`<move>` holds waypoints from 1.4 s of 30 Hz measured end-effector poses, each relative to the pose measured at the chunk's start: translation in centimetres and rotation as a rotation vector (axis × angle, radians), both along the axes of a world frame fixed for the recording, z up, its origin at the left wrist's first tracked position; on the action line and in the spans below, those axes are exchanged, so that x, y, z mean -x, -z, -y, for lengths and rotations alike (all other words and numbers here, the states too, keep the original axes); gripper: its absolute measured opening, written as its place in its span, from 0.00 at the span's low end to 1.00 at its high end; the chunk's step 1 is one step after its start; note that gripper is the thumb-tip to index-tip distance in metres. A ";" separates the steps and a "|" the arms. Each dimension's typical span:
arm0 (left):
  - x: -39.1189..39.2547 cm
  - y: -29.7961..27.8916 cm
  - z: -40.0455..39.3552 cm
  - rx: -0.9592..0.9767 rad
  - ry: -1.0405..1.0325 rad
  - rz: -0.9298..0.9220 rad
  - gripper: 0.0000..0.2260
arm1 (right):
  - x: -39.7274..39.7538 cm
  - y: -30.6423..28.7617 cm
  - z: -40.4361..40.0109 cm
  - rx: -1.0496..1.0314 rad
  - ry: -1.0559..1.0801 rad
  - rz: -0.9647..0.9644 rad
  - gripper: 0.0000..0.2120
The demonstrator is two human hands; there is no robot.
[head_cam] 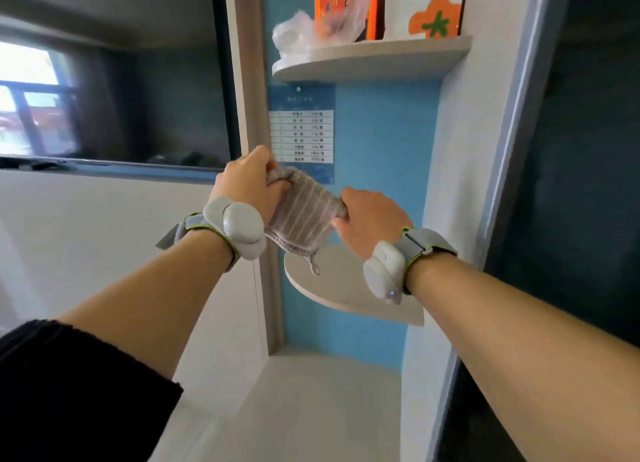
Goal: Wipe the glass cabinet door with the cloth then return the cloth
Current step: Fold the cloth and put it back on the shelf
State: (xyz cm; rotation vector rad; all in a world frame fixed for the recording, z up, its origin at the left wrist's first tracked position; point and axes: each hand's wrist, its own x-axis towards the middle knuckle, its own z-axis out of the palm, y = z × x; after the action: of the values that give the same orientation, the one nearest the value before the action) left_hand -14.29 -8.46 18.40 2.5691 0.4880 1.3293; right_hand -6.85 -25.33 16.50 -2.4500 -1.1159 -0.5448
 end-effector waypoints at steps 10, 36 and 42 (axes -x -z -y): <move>-9.2 7.0 -2.7 0.278 0.239 -0.310 0.06 | -7.0 7.8 -3.3 -0.377 0.287 -0.388 0.11; -17.0 19.6 -1.7 0.052 0.499 -1.079 0.14 | -11.7 18.0 -4.2 0.114 0.467 -0.612 0.14; -17.3 20.6 -0.5 0.022 0.465 -1.071 0.13 | -11.3 19.6 -3.8 0.164 0.411 -0.638 0.16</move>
State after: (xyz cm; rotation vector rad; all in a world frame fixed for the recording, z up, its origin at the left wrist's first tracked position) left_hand 3.02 -7.94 -2.22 2.9076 0.0112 -0.2609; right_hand 4.49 -21.57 -3.12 -2.7041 -0.4143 0.2369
